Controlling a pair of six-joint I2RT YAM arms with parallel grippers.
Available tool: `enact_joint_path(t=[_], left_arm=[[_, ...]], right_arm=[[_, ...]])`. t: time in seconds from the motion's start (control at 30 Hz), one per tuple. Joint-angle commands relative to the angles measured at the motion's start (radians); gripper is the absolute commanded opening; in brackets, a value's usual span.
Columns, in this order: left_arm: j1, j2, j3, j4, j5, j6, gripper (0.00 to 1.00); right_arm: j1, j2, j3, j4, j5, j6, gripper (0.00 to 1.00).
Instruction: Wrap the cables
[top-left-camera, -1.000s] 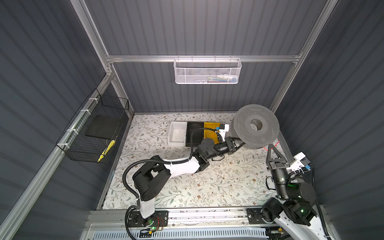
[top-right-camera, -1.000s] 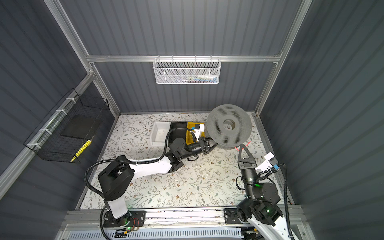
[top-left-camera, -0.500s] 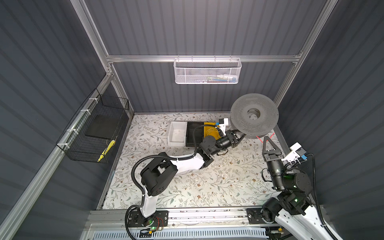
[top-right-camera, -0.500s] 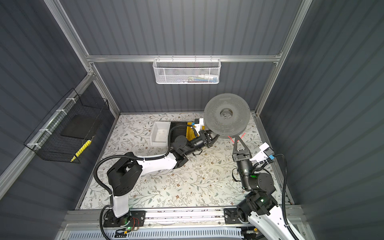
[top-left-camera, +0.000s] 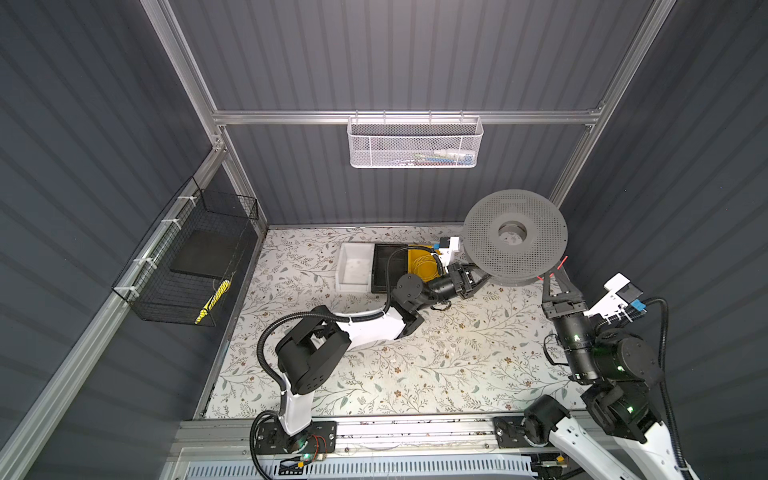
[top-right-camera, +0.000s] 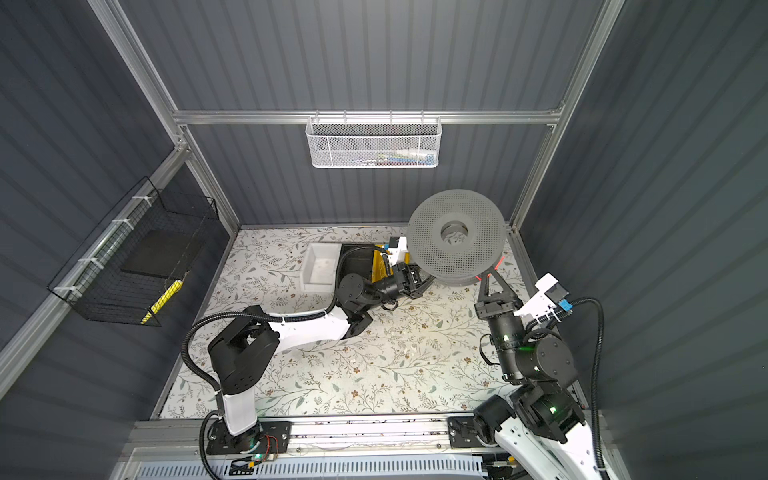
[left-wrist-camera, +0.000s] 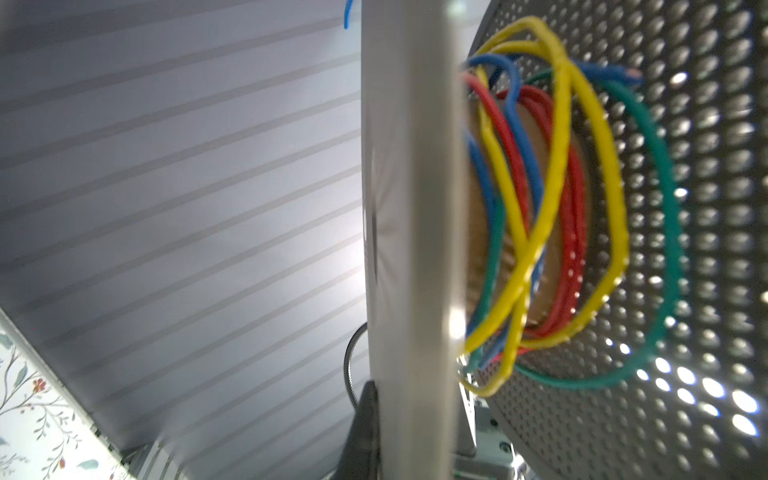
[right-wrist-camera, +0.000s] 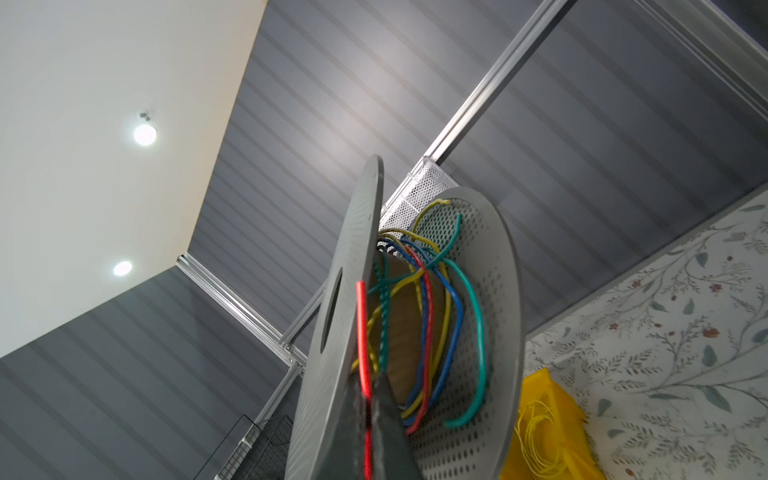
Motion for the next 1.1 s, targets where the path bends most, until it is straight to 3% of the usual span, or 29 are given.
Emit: enact_joint_path(t=[0.0, 0.2, 0.33, 0.4, 0.57, 0.77, 0.9, 1.07], left_arm=[[0.112, -0.108, 0.029, 0.242, -0.095, -0.044, 0.0], [0.117, -0.137, 0.068, 0.242, 0.148, -0.05, 0.0], [0.117, -0.147, 0.103, 0.242, 0.307, -0.06, 0.0], [0.118, -0.157, 0.103, 0.242, 0.355, -0.061, 0.0], [0.138, -0.187, 0.097, 0.242, 0.447, -0.074, 0.0], [0.186, -0.232, 0.046, 0.24, 0.556, -0.09, 0.0], [0.193, -0.253, 0.025, 0.183, 0.64, -0.063, 0.0], [0.197, -0.312, 0.019, -0.062, 0.689, 0.149, 0.0]], right_arm=[[-0.029, -0.02, 0.097, -0.039, 0.139, -0.033, 0.0], [-0.032, 0.106, 0.291, -0.166, 0.031, -0.09, 0.0], [-0.052, 0.22, 0.452, -0.279, -0.116, -0.097, 0.0], [-0.078, 0.296, 0.542, -0.343, -0.239, -0.089, 0.0], [-0.225, 0.539, 0.772, -0.484, -0.672, -0.027, 0.0], [-0.328, 0.646, 0.872, -0.517, -0.924, -0.066, 0.0], [-0.407, 0.682, 0.861, -0.467, -1.115, -0.026, 0.0], [-0.527, 0.651, 0.635, -0.134, -1.269, 0.238, 0.0]])
